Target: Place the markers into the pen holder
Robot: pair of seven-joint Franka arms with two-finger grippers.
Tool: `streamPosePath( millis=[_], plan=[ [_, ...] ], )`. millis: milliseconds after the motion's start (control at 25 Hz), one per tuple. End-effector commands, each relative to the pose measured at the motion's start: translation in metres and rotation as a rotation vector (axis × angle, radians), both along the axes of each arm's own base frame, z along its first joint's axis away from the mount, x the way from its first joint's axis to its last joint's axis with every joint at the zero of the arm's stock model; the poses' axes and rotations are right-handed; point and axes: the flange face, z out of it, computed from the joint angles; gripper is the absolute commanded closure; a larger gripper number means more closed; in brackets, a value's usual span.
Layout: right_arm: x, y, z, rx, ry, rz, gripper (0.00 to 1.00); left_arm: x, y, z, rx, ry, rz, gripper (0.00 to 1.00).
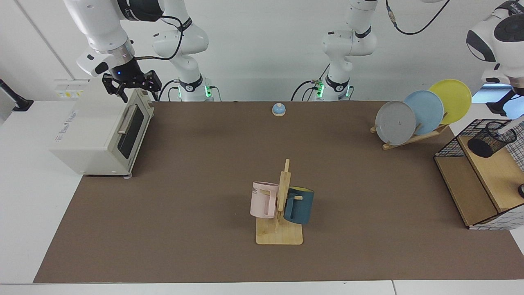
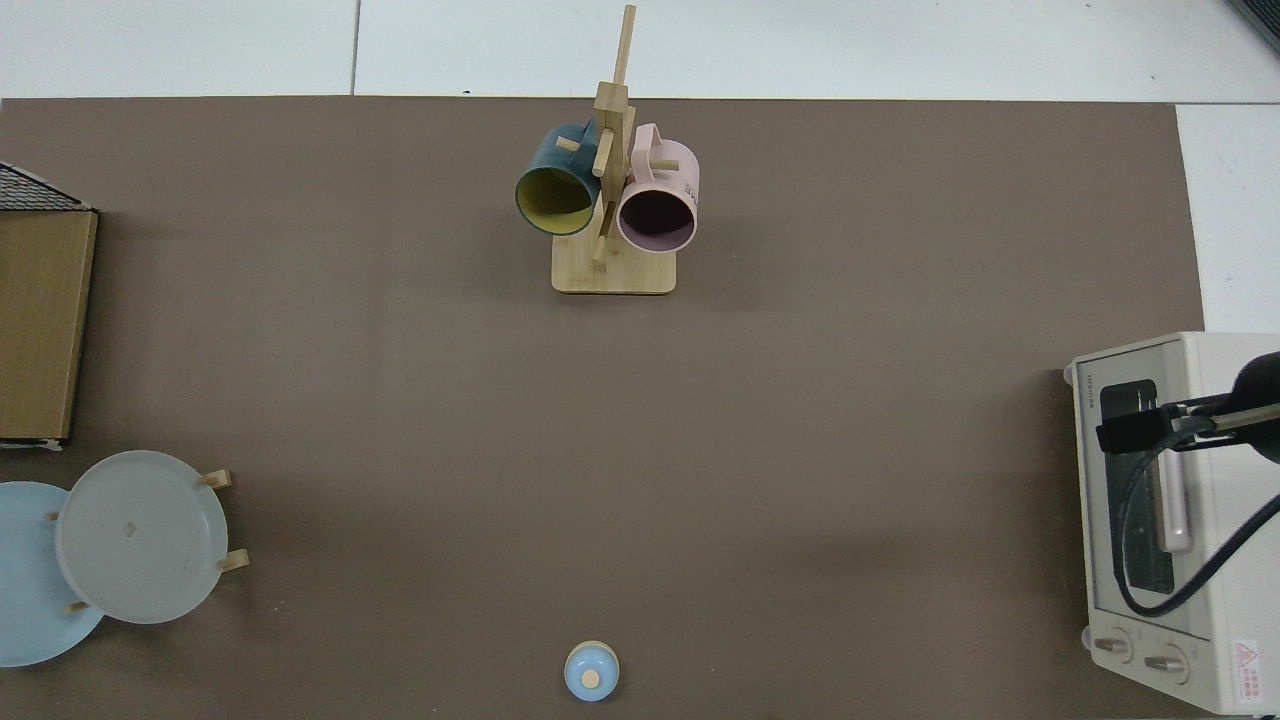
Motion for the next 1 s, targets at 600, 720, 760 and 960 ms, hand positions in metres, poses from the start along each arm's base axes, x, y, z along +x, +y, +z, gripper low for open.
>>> streamPosePath(
  millis=[600, 720, 760, 960],
  plan=[
    [-0.006, -0.004, -0.002, -0.008, 0.013, -0.028, 0.0, 0.008, -0.114, -0.026, -0.426, -0.221, 0.473, 0.0],
    [-0.006, -0.004, -0.002, -0.008, 0.013, -0.028, 0.0, 0.014, -0.15, -0.029, -0.475, -0.273, 0.532, 0.0],
    [-0.006, -0.004, -0.002, -0.006, 0.013, -0.028, 0.0, 0.015, -0.16, -0.03, -0.505, -0.288, 0.559, 0.0],
    [-0.006, -0.003, -0.001, -0.003, 0.01, -0.027, 0.0, 0.013, -0.249, -0.041, -0.614, -0.334, 0.768, 0.0]
  ],
)
